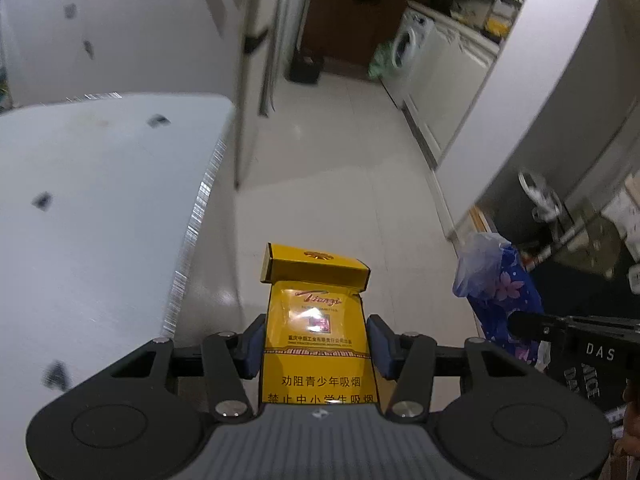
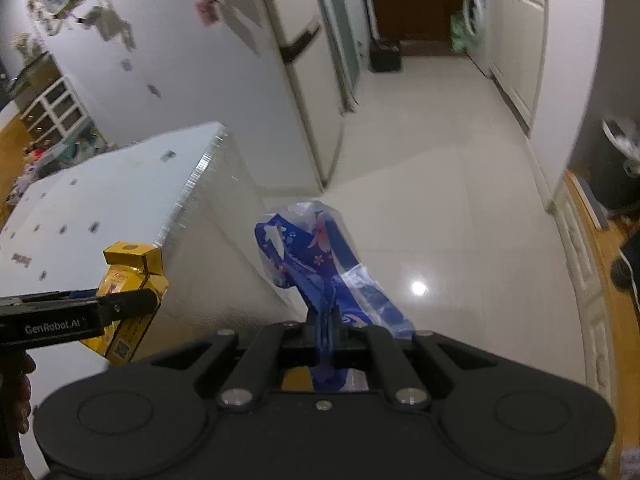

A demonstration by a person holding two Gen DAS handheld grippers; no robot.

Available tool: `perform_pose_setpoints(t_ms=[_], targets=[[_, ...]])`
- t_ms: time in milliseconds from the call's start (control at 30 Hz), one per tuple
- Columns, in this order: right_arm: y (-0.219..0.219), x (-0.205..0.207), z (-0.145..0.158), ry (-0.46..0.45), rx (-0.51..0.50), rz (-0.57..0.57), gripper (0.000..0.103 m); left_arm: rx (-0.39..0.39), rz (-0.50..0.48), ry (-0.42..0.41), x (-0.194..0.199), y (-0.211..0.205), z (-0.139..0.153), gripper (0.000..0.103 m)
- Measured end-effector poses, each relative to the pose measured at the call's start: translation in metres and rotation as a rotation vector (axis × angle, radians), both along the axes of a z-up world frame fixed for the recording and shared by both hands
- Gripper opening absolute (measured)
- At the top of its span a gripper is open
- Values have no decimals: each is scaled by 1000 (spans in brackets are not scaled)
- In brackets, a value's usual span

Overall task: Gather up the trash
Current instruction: 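Lift the yellow box and blue wrapper and carry both toward the bin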

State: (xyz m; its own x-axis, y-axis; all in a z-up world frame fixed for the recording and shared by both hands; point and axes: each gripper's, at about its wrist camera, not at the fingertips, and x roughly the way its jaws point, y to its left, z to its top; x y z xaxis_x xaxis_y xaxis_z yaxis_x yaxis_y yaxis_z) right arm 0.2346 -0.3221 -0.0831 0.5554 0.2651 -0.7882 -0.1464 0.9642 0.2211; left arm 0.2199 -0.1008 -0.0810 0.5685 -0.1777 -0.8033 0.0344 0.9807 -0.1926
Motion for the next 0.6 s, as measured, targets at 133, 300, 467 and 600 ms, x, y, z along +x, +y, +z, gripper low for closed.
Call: perform_pose_setpoints(t_ms=[133, 300, 467, 600], targets=[[-22, -3, -22, 49, 1, -33, 4, -6, -41, 59, 3, -25, -25, 52], [-44, -8, -54, 119, 4, -64, 4, -10, -73, 138, 7, -47, -59, 52], [-51, -7, -88, 195, 5, -82, 4, -7, -79, 215, 13, -56, -93, 52], [-52, -8, -120, 269, 18, -110, 4, 0, -77, 287, 18, -56, -126, 52]])
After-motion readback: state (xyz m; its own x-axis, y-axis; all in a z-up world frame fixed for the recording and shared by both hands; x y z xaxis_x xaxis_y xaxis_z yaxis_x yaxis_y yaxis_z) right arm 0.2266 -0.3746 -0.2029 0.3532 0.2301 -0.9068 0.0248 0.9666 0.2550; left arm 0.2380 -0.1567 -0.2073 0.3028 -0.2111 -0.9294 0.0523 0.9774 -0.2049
